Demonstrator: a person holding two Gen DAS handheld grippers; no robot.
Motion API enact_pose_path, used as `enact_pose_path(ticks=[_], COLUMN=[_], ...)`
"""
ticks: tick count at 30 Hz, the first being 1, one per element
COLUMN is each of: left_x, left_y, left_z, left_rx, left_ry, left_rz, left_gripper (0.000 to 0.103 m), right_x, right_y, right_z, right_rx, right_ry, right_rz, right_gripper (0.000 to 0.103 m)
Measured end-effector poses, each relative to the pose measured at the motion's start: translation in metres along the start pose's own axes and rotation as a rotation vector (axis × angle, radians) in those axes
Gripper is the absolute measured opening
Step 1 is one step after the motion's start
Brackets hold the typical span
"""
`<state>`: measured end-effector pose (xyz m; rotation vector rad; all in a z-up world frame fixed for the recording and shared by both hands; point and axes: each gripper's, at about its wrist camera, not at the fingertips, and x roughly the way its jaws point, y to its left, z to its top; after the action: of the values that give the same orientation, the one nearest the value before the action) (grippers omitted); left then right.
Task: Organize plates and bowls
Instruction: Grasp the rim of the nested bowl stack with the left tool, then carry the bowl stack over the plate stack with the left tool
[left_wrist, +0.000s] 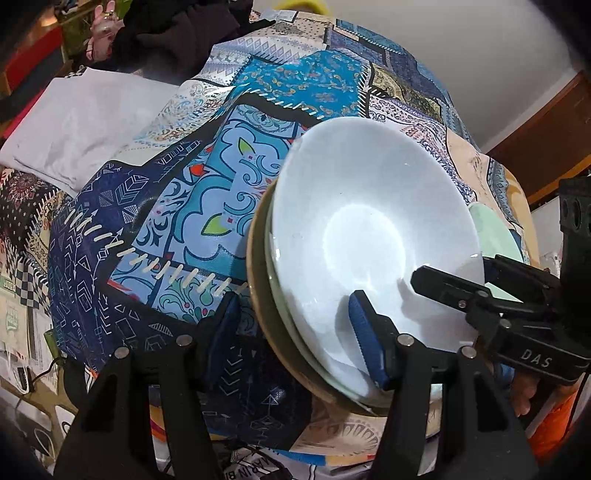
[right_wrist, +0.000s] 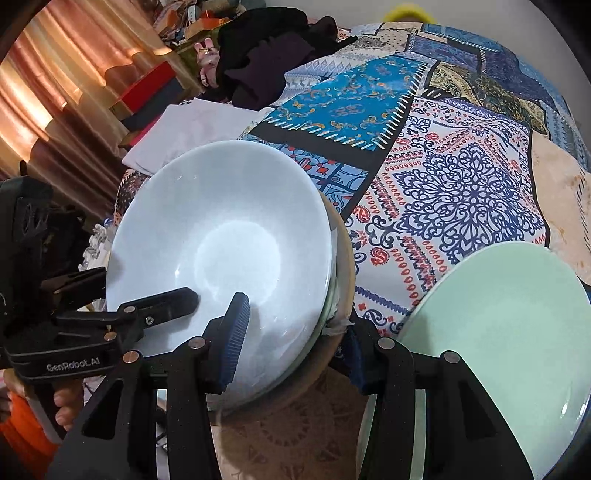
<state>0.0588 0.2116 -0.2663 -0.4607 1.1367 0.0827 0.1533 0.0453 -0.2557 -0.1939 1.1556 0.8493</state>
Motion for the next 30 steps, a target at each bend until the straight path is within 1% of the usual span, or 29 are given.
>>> enact_pose_path(ticks=[2,3,4,5,6,9,12,18,25,30], left_x=[0.0,0.0,0.0,0.0,0.0,-0.002,-0.002,-0.008,-0.013,-0.023], left_y=[0.0,0.0,-0.001,-0.003,-0.006,-0.012,-0.012,-0.014,-0.019,-0.028], left_z=[0.0,0.0,0.0,0.0,0.0,-0.001,-0.001,0.004,0.006,0.008], left_rx=[-0.003,-0.007,-0.01,-0.01,-0.005,0.013,-0.005,-0.041,-0.044,-0.034], left_ry=[0.001,0.001,0.004,0.006,0.011,-0.003,-0.001,-0.004,-0.006,-0.028], left_rz=[-0.007,-0.013,-0.02,-0.025,-0.032,0.002,0.005,0.025,0.036,0.035], left_gripper=[0.058,0.054,0.052,0.047,0.044,0.044,0.044,0.044,0.044,0.044], right_x=[0.002,0.003,0.004,0.004,0.004,0.002,0.001,-0.001,-0.01,-0.025], right_y=[0.001,0.001,0.002,0.001,-0.001,-0.005,-0.004,-0.007,-0.008,-0.011], right_z=[0.0,-0.001,-0.001,-0.002,-0.002,-0.001,-0.001,-0.001,0.0,0.002], right_rx=[-0.004,-0.009,-0.018,-0.018,-0.007,0.022,0.031,0.06,0.081,0.089], right_ry=[-0.001,-0.006,-0.011,-0.015,-0.014,-0.007,-0.007,0.003,-0.027,-0.068], right_rz=[-0.006,-0.015,-0.031,-0.03,-0.026,-0.01,-0.018,0.0,0.01,0.01], right_gripper=[0.043,0.038,0.036,0.036,0.034,0.032,0.032,0.032,0.032,0.032])
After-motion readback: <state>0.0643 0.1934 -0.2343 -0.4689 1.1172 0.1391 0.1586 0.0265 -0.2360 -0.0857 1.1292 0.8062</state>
